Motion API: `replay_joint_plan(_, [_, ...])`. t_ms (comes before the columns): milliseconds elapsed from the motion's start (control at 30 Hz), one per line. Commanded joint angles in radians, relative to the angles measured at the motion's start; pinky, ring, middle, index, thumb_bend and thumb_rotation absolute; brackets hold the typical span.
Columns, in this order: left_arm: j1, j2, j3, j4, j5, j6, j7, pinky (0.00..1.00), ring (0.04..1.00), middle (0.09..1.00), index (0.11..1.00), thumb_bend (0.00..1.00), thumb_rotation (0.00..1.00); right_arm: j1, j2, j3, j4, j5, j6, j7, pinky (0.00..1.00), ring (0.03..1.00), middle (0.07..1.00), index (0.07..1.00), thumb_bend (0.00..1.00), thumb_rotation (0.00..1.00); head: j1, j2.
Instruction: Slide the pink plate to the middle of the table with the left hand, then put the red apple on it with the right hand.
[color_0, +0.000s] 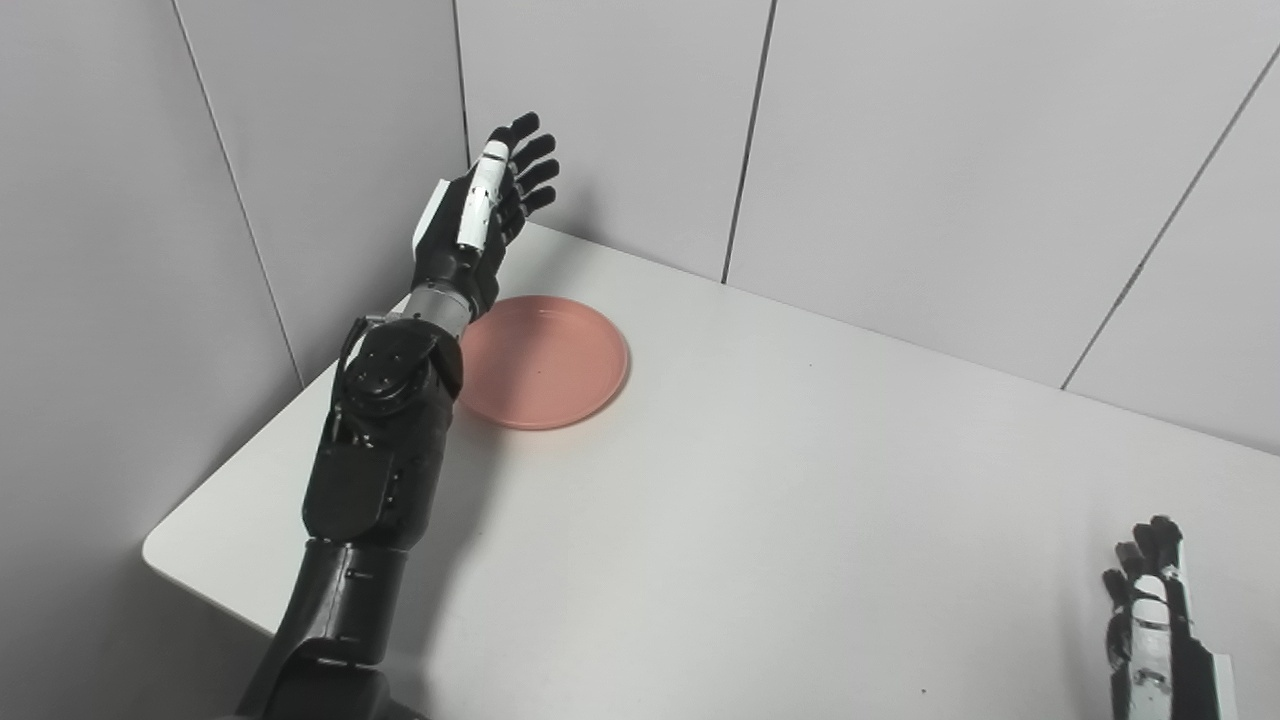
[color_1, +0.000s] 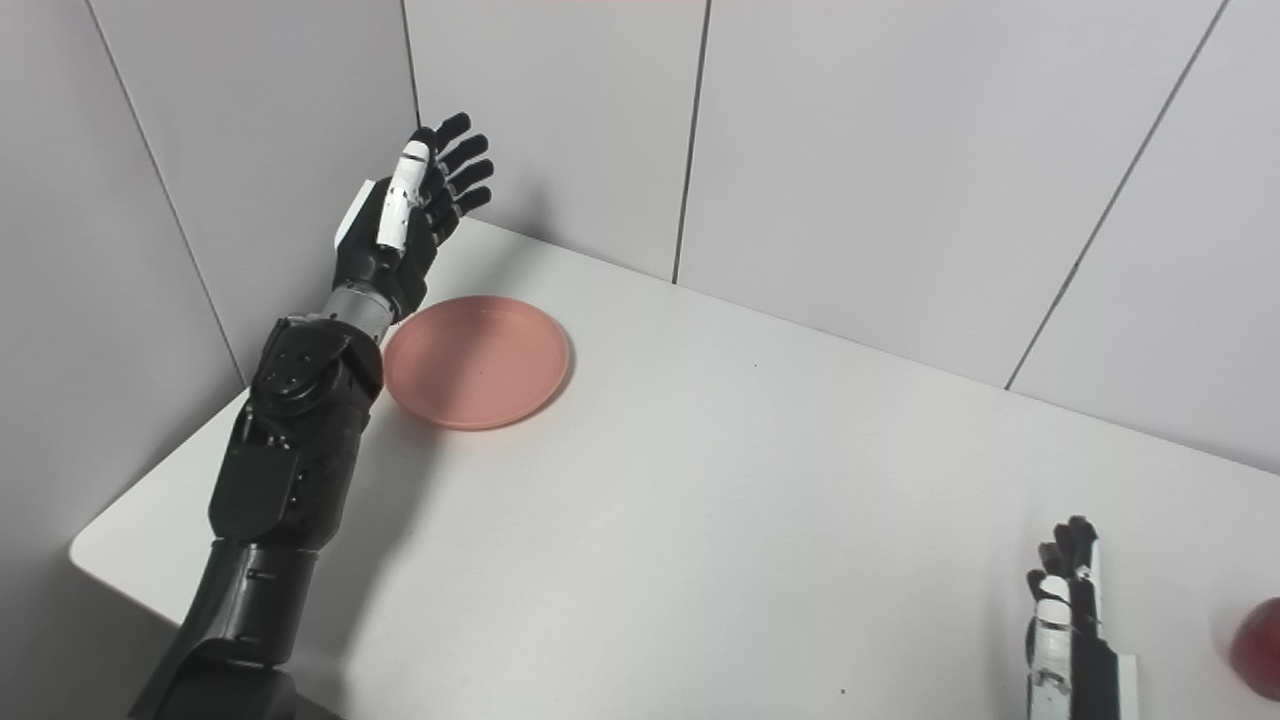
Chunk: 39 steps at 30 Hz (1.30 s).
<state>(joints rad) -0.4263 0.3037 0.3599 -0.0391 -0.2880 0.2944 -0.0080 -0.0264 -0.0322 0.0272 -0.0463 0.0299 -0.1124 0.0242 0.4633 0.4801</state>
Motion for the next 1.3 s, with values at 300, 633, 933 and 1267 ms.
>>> replay_joint_plan(300, [-0.058,0.081,0.027,0.107,-0.021,-0.043,-0.01,0.88,0.886,0.891,0.871,0.35,1.0,0.014,0.005,-0.004,-0.013,0.003,0.029,0.003,1.0,1.0,0.999,0.998,0.0,1.0,0.011,-0.002])
replay_joint_plan(633, [-0.074,0.103,0.054,0.242,-0.024,-0.081,-0.005,0.89,0.883,0.885,0.874,0.35,1.0,0.014,0.005,-0.006,-0.018,0.014,0.036,0.009,1.0,1.0,1.0,0.999,0.0,1.0,0.018,-0.003])
replay_joint_plan(933, [-0.083,0.122,0.09,0.331,-0.045,-0.099,-0.004,0.88,0.884,0.876,0.87,0.3,1.0,0.012,0.001,-0.008,-0.02,0.021,0.044,0.01,1.0,1.0,1.0,0.998,0.0,1.0,0.025,-0.005])
replay_joint_plan(1267, [-0.087,0.143,0.101,0.386,-0.059,-0.125,-0.018,0.89,0.868,0.878,0.876,0.32,1.0,0.009,-0.005,-0.008,-0.011,0.016,0.026,0.011,1.0,1.0,1.0,1.0,0.0,1.0,0.032,-0.005])
